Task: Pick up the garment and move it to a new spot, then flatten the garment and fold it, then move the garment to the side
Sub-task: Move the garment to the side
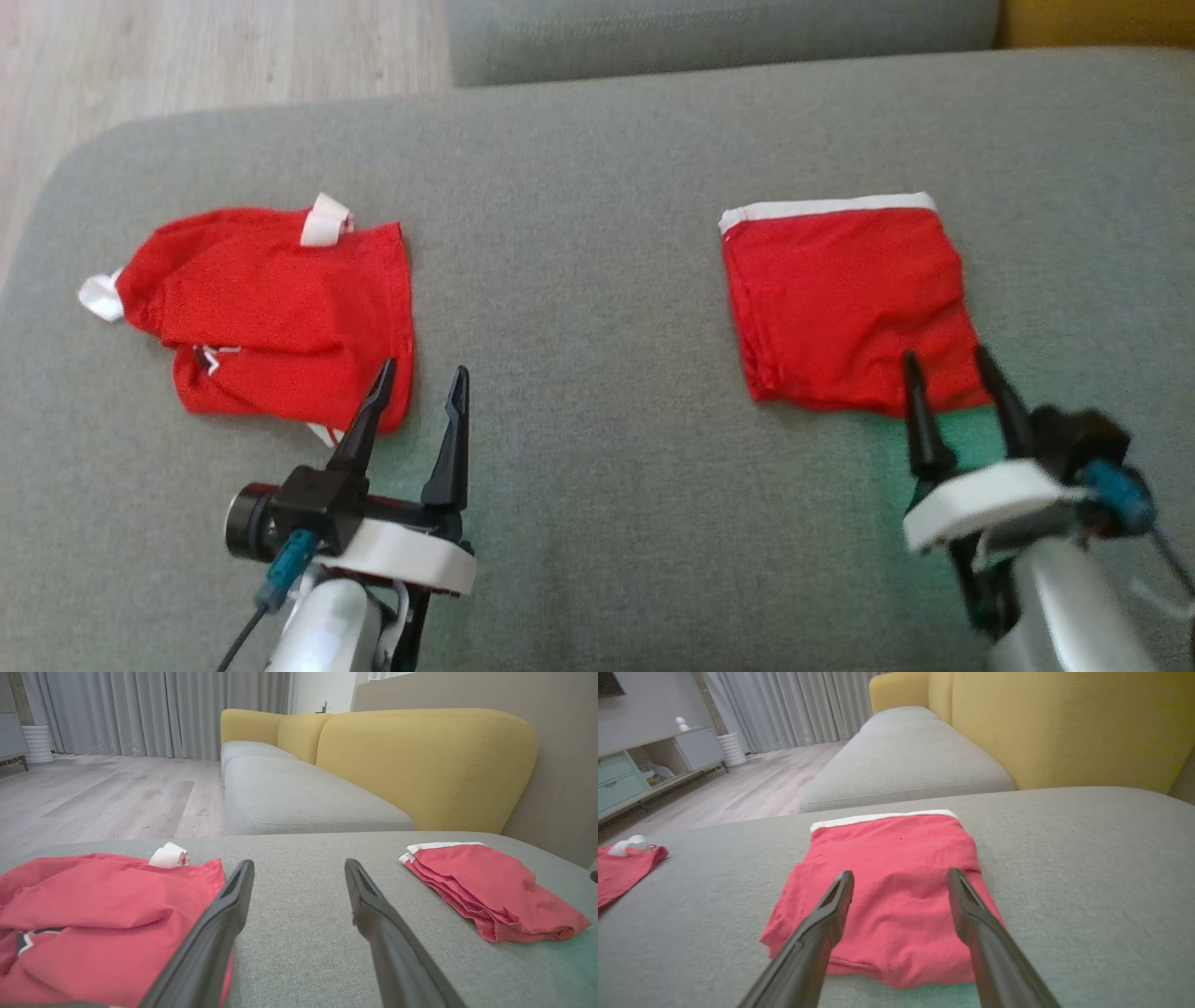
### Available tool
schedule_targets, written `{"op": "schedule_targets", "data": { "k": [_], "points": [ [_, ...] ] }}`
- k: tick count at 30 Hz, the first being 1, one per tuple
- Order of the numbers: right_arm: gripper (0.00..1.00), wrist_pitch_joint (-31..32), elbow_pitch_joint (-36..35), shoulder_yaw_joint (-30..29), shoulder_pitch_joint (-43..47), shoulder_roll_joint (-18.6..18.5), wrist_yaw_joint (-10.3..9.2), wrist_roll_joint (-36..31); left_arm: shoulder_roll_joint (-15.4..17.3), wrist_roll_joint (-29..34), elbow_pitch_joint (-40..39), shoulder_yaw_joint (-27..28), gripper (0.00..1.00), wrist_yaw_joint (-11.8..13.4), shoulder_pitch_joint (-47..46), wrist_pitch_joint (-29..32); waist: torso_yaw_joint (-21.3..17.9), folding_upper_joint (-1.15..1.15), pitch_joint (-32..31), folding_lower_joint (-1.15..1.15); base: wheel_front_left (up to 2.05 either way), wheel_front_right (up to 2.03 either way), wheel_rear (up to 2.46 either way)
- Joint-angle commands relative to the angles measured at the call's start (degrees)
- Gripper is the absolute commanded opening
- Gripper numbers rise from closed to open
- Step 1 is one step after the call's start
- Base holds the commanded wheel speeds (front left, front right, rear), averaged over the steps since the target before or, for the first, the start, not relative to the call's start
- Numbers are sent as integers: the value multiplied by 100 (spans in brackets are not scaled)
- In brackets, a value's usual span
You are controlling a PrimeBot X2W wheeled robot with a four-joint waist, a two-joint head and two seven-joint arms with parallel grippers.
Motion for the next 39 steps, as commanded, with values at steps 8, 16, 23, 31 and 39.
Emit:
{"op": "schedule_targets", "data": {
  "k": [8, 16, 23, 31, 39],
  "points": [
    [100, 1046, 318, -869, -1381, -17, -5, -196, 2, 97, -187, 83, 100, -66, -527, -54, 284, 0, 638, 0, 0, 0, 0],
    [100, 1840, 1202, -1564, -2186, -201, -5, -496, -1, 73, -153, 35, 100, -88, -758, -54, 535, 0, 1030, 0, 0, 0, 0],
    [0, 2261, 1850, -1271, -2358, -263, -5, -367, -2, 64, -119, 43, 100, -86, -859, -54, 567, 0, 1121, 0, 0, 0, 0],
    [0, 2012, 1769, -99, -2388, -830, -5, -298, -3, 49, -112, 97, 100, -46, -843, -54, 346, 0, 904, 0, 0, 0, 0],
    [0, 2111, 1177, 1005, -2385, -1979, -5, -175, -2, 92, -166, 187, 100, -55, -797, -54, 155, 0, 866, 0, 0, 0, 0]
  ]
}}
